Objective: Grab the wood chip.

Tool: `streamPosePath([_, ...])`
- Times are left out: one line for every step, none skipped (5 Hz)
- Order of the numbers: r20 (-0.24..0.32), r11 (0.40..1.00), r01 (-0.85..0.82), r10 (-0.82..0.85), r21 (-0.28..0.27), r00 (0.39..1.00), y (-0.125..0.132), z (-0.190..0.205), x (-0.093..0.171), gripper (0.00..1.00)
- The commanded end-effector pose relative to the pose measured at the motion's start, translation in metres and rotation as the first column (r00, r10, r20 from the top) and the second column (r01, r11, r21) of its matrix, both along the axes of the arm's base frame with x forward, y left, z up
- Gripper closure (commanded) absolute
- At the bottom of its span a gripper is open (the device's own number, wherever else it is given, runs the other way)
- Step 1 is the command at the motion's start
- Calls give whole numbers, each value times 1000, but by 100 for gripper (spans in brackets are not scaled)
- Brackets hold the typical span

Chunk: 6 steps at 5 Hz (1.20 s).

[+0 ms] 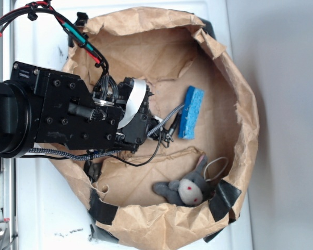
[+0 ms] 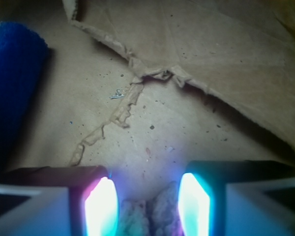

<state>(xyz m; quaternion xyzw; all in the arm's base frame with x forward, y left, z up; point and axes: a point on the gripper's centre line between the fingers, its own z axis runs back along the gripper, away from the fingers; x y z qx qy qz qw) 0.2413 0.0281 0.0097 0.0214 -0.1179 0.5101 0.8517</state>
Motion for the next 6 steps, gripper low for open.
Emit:
streamPosePath([12, 998, -30, 30, -56, 999, 11, 28, 10, 100])
streamPosePath([10, 994, -32, 34, -104, 999, 17, 54, 16, 100])
streamPosePath([-15, 990, -28, 27, -136, 1000, 26, 82, 20, 100])
streamPosePath([-35, 990, -22, 17, -140, 999, 28, 106, 21, 100])
streamPosePath([-24, 994, 12, -14, -108, 1000, 24, 128, 19, 100])
streamPosePath([5, 996, 9, -9, -94, 1000, 21, 143, 14, 100])
